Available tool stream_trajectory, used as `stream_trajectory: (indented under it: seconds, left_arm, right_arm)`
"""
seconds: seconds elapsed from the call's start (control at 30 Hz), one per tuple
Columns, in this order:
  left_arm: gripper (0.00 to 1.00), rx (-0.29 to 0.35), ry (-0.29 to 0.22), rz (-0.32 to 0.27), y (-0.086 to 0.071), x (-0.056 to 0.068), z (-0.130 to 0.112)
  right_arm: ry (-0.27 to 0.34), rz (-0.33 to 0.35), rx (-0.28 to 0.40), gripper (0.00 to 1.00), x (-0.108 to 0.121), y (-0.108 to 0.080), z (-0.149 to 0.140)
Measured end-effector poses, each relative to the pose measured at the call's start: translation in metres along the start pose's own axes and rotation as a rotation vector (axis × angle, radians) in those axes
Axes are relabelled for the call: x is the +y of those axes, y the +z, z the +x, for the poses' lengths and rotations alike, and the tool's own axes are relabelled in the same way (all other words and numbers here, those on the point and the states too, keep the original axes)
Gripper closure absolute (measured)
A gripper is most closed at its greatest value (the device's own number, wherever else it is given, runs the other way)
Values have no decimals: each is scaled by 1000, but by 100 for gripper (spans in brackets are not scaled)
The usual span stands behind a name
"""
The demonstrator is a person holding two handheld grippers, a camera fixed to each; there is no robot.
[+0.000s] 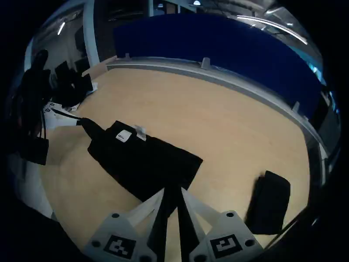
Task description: Fold towel
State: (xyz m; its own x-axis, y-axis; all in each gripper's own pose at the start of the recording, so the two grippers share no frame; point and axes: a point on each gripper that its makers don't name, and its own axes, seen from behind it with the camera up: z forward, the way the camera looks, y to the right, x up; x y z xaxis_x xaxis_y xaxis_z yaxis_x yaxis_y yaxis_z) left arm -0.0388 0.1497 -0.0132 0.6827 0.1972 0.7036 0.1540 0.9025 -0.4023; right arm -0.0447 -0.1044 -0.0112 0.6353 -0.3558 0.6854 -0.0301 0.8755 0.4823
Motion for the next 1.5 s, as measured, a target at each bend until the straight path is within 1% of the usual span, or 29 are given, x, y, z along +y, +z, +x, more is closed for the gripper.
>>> stream_trajectory:
  seconds: [0.2,0.43,0.6,0.77,0.9,1.03,1.1,1.17,1.23,1.5]
  left_arm:
    - [95,-26,-5,0,18,-5,-7]
    - [95,-56,6,6,39,-11,-12]
    - [95,-70,-3,10,48,-14,-15]
    - [94,-74,-15,16,53,-18,-15]
    - [91,-83,-8,32,57,-23,-18]
    - [83,-89,8,56,61,-29,-18]
    - [76,-89,14,63,61,-30,-18]
    - [75,-87,16,67,62,-32,-16]
    - [73,-84,15,70,62,-33,-14]
    - [55,-69,-1,91,66,-41,-4]
  right_arm:
    - [28,10,-29,88,5,18,-7]
    - [40,8,-61,88,11,35,-11]
    - [44,-4,-72,88,14,44,-13]
    - [55,-17,-71,86,17,51,-13]
    - [57,-33,-75,85,21,57,-14]
    - [53,-46,-74,84,25,61,-11]
    - [50,-55,-72,82,27,63,-10]
    - [46,-67,-70,81,30,65,-9]
    - [40,-80,-69,76,32,67,-8]
    - [25,-122,-57,49,42,72,-3]
